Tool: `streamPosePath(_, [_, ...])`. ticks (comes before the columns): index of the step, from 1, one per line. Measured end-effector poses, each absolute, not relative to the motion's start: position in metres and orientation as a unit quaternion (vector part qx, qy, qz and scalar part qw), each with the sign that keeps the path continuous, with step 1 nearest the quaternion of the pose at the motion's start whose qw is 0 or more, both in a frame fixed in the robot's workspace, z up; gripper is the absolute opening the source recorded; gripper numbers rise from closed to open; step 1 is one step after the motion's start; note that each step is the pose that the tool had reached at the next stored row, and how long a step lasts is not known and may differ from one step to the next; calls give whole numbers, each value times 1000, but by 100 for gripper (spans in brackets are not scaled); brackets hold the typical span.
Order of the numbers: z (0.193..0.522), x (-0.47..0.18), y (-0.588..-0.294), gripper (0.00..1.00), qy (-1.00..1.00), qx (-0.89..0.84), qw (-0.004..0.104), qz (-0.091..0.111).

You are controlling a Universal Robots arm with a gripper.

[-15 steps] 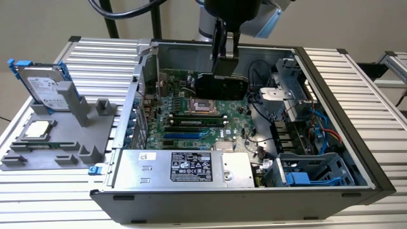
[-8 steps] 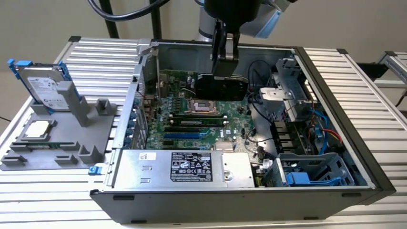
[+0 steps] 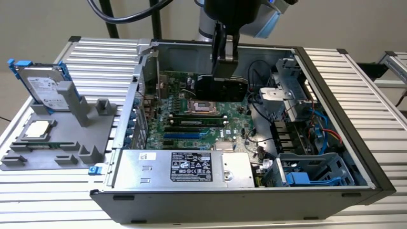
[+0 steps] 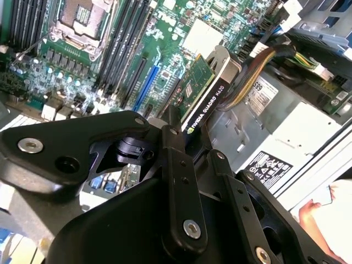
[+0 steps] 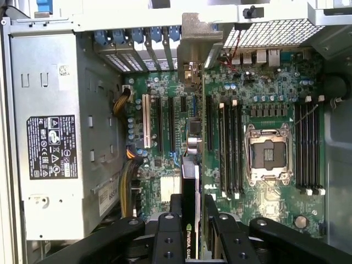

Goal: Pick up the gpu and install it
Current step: 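Insert the gpu into the slot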

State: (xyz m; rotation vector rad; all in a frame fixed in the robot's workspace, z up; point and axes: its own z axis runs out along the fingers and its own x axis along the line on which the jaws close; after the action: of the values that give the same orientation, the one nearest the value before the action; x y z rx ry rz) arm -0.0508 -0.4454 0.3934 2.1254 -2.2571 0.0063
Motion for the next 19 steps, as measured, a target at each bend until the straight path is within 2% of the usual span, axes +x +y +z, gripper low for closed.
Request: streamPosePath(19, [383,-51,-445,0,-728,685,21,2])
